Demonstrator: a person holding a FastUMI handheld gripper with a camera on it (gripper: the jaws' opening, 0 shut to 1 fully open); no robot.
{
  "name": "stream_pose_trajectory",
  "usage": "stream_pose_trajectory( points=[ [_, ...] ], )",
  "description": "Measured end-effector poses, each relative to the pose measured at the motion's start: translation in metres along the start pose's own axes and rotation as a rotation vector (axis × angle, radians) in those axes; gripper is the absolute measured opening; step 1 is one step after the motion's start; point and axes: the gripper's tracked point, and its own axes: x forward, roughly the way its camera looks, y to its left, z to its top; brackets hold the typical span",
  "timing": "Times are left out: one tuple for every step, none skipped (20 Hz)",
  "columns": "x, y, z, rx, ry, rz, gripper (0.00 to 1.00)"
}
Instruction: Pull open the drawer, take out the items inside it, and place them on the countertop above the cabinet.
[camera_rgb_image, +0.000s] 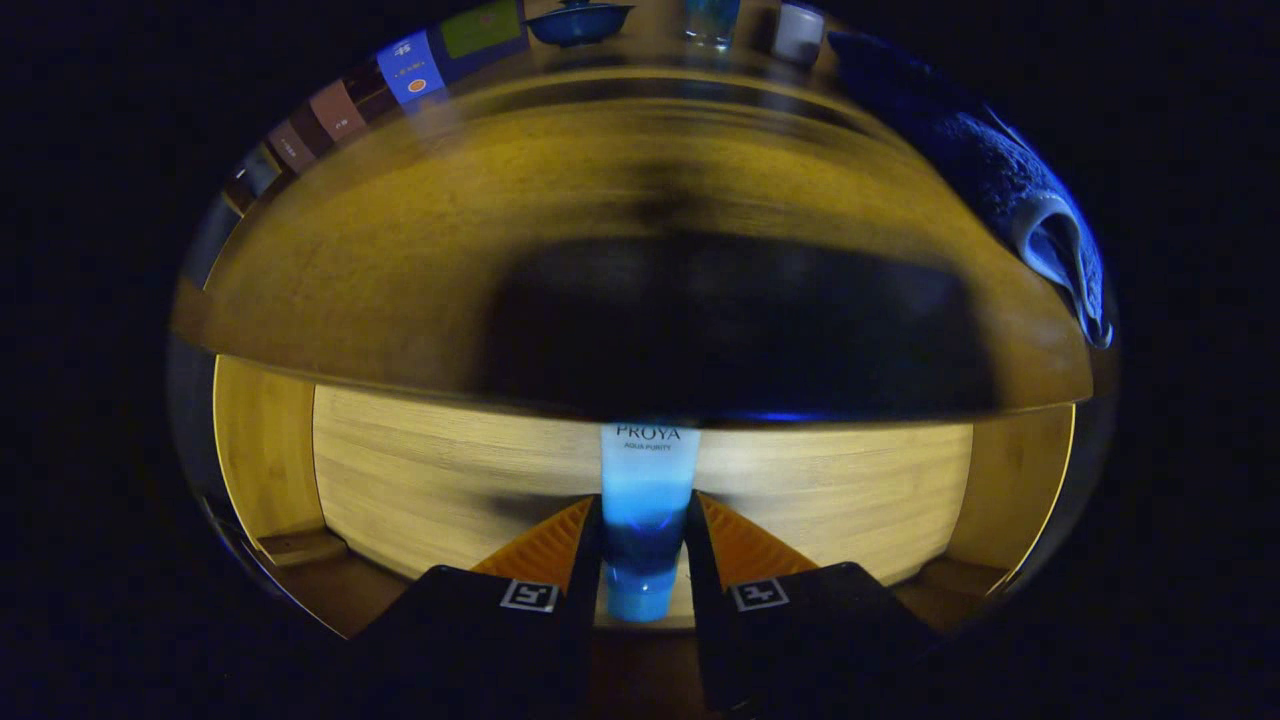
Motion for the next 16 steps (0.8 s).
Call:
stream_pose_trajectory(
  points=[
    [-0.003, -0.001, -0.001, 0.018, -0.008, 0.004, 0.43],
    [-0.005, -0.003, 0.001, 0.017, -0.019, -0.001, 0.38],
    [-0.011, -0.007, 0.001, 0.01, -0.034, -0.005, 0.38],
    [-0.019, -0.007, 0.002, 0.013, -0.055, 0.009, 0.38],
    [-0.03, -0.003, 0.004, 0.015, -0.07, 0.033, 0.38],
    [-0.046, 0.0, 0.002, 0.012, -0.084, 0.061, 0.38],
    [-0.063, 0.002, 0.003, 0.005, -0.105, 0.084, 0.38],
    [-0.08, 0.003, 0.004, -0.003, -0.129, 0.102, 0.38],
    [-0.096, 0.003, 0.01, -0.009, -0.157, 0.12, 0.38],
    [-0.113, 0.002, 0.013, -0.015, -0.182, 0.137, 0.38],
    [-0.126, 0.001, 0.017, -0.018, -0.203, 0.15, 0.38],
    [-0.14, -0.003, 0.022, -0.025, -0.226, 0.157, 0.38],
    [-0.155, -0.003, 0.026, -0.033, -0.254, 0.154, 0.38],
    [-0.167, -0.005, 0.034, -0.043, -0.28, 0.146, 0.38],
    [-0.179, -0.006, 0.044, -0.049, -0.301, 0.137, 0.38],
    [-0.186, -0.007, 0.055, -0.049, -0.317, 0.126, 0.38]
  ],
)
